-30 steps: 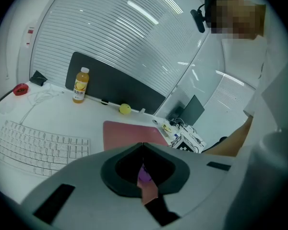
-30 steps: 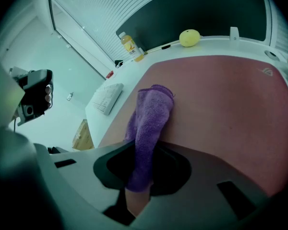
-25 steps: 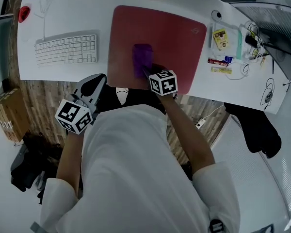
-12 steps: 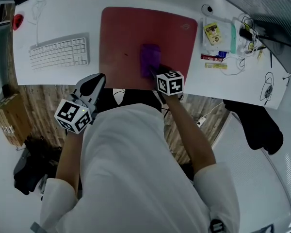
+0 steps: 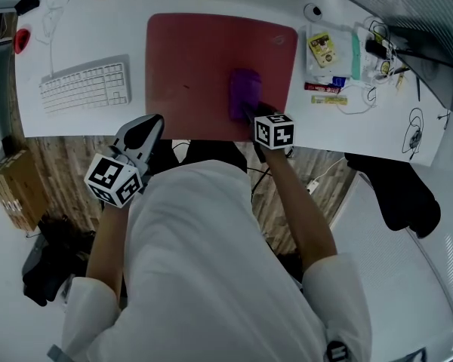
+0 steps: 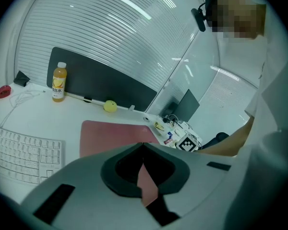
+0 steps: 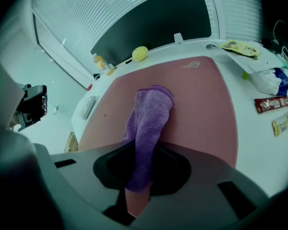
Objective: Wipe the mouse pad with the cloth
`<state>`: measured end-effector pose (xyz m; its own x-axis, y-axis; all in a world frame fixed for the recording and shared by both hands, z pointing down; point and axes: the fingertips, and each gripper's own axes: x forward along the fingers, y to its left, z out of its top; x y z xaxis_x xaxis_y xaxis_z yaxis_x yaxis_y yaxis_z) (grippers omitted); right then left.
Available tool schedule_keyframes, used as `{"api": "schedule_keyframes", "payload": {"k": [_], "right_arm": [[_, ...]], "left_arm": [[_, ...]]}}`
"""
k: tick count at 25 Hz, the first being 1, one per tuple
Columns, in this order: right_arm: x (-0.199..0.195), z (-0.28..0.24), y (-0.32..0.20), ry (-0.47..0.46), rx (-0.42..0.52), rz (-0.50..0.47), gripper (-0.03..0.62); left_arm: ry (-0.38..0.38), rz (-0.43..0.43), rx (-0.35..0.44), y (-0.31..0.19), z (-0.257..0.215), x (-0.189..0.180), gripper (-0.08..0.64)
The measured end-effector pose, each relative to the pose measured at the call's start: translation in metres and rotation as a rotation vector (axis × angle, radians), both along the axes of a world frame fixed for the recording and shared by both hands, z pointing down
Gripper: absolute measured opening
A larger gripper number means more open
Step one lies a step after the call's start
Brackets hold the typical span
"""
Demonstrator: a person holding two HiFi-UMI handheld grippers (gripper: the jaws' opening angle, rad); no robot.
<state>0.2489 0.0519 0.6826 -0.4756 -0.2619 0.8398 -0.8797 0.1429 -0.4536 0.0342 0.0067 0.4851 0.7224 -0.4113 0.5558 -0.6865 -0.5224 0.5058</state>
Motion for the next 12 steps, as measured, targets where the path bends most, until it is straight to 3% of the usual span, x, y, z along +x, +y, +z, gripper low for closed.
{"api": "schedule_keyframes", "payload": {"k": [12], "right_arm": [[0.056,0.0,0.003,0.055,0.0,0.037,0.083]], "left_arm": [[0.002,0.012,0.0,-0.005,0.003,0.021,0.018]]}}
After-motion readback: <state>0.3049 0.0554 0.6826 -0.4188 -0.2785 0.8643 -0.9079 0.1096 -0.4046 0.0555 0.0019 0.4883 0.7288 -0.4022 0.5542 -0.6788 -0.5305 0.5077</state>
